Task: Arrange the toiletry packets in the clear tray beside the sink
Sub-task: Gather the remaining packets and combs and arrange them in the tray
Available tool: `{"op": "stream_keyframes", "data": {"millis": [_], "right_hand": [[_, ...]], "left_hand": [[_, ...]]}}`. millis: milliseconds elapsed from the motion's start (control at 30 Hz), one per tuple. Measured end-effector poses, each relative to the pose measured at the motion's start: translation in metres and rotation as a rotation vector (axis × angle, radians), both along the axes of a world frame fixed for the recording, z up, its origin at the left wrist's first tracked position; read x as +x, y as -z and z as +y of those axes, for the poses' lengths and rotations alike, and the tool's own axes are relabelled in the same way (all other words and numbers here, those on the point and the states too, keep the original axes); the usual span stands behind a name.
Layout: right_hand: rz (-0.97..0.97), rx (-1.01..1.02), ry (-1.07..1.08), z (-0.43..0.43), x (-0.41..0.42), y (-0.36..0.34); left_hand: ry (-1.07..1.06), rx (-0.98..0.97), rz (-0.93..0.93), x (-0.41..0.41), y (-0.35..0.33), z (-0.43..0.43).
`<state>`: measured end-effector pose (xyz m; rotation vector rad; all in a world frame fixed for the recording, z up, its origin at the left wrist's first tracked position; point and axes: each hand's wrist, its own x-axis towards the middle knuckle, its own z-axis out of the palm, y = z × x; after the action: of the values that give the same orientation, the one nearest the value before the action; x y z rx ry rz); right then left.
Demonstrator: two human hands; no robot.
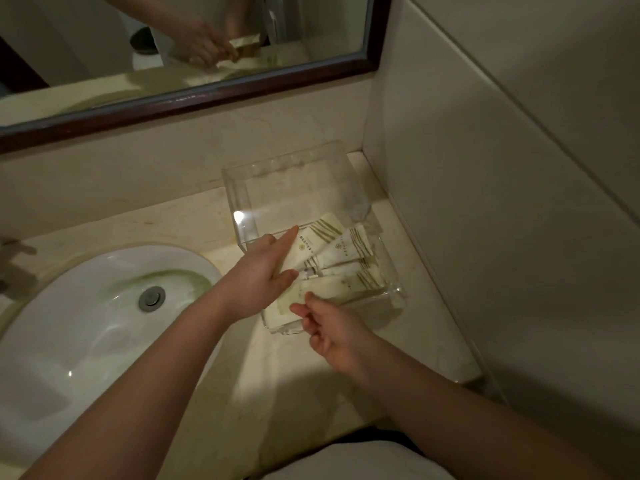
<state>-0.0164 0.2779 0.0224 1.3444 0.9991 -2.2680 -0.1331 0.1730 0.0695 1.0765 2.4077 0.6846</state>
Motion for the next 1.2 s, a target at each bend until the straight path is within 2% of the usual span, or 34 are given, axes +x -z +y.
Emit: {"op": "stream_keyframes", "data": {"millis": [133,267,367,433,533,667,767,867,1033,1100,1200], "right_hand": [[-0.027,-0.029,-0.131,-0.001,-0.004,-0.002],[0.012,0.028,-0.314,0.004,0.011,-0.005],[0.016,0.126,-0.282,0.010,0.023,-0.002],[0.013,0.257,-0.140,0.021,0.033,0.002],[0.049,0.596,0.094,0.047,0.052,0.011],[0.080,0.945,0.145,0.073,0.064,0.013],[0.163,1.226,-0.014,0.080,0.058,0.015],[0.205,1.517,-0.280,0.088,0.041,0.022],[0.225,1.602,-0.647,0.089,0.013,0.029],[0.286,1.583,-0.673,0.087,0.008,0.031],[0.328,1.539,-0.671,0.087,0.007,0.034]], "left_hand": [[0.033,-0.003,0.030,-0.001,0.001,0.002],[0.041,0.009,0.051,0.002,0.002,0.010],[0.012,0.020,0.041,0.005,0.005,0.017],[-0.004,0.015,0.067,0.013,0.008,0.024],[-0.005,0.002,0.133,0.032,0.018,0.039],[0.061,-0.033,0.160,0.044,0.040,0.053],[0.072,-0.065,0.186,0.046,0.054,0.049],[0.035,-0.064,0.204,0.047,0.060,0.041],[-0.059,-0.028,0.257,0.060,0.061,0.036],[-0.166,-0.045,0.326,0.067,0.059,0.031],[-0.456,-0.139,0.367,0.075,0.059,0.020]]}}
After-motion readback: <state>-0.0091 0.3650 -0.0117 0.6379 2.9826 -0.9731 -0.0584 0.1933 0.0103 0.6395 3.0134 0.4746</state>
